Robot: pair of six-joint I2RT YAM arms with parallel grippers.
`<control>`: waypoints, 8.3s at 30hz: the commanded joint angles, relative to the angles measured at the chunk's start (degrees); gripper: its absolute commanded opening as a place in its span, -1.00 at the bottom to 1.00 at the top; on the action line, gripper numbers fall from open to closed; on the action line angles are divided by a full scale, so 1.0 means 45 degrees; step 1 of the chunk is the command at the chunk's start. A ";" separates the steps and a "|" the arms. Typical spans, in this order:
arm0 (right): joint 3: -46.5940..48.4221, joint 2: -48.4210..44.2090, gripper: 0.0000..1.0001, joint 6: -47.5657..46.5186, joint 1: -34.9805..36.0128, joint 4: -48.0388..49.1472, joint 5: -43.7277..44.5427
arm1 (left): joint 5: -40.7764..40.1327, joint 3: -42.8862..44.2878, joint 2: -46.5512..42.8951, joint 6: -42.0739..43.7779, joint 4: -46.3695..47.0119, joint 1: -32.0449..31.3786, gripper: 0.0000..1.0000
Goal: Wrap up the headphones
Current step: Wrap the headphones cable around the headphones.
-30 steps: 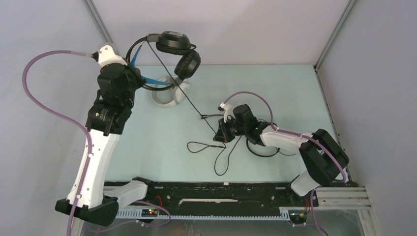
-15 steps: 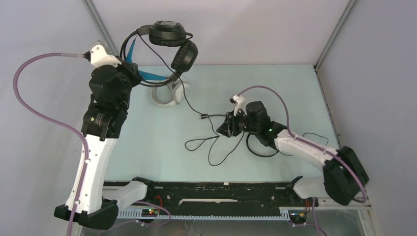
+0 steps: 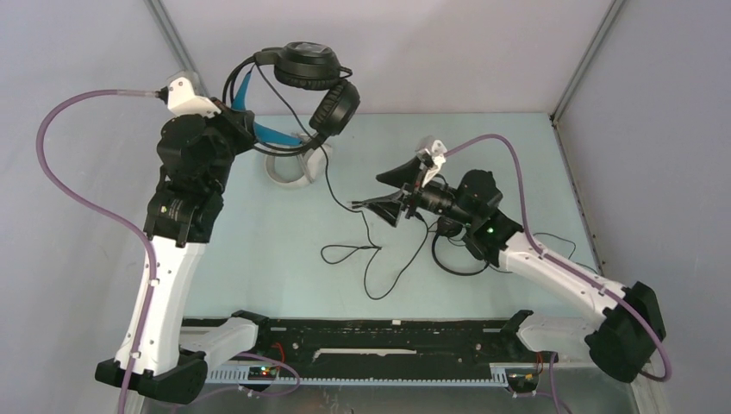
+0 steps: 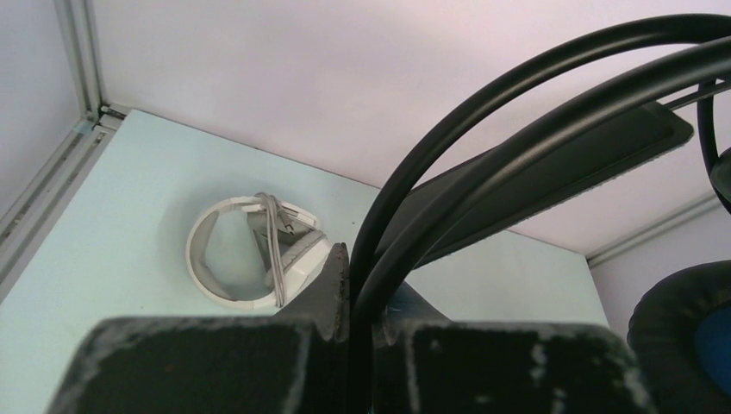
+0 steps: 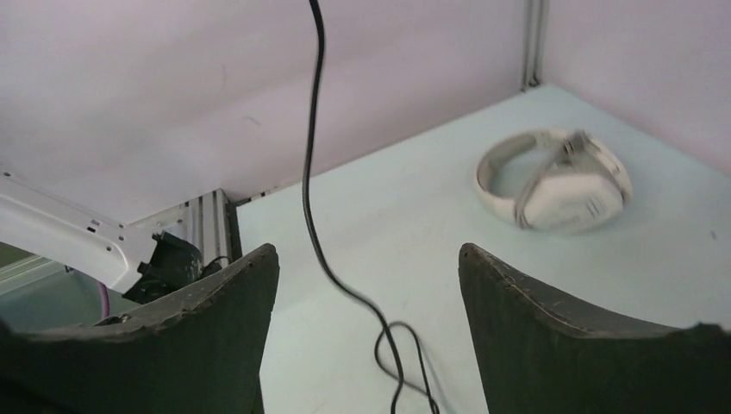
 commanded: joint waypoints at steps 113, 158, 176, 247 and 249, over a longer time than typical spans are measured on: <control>-0.2226 0.6811 -1.00 0.1792 -0.1051 0.7490 -0.0796 | 0.5290 0.3159 0.1564 -0.0768 -0.2282 0.1129 -1.00; 0.0890 0.2002 -1.00 0.0884 -0.3636 -0.1665 -0.4246 | 0.6354 0.0431 0.1930 1.0184 -0.4191 -0.2625 -1.00; 0.2971 0.1146 -1.00 0.2172 -0.4372 -0.6642 -0.7108 | 0.0736 -0.1862 0.1745 1.7851 -0.1879 -0.5370 -1.00; 0.5665 0.3399 -0.55 0.4630 -0.0381 -0.3185 -0.4441 | -0.6681 0.2002 0.3679 0.4799 -0.2298 -0.5672 -1.00; 0.5666 0.3414 -0.52 0.4452 -0.0300 -0.3212 -0.4386 | -0.6704 0.2167 0.3724 0.4439 -0.2309 -0.5668 -1.00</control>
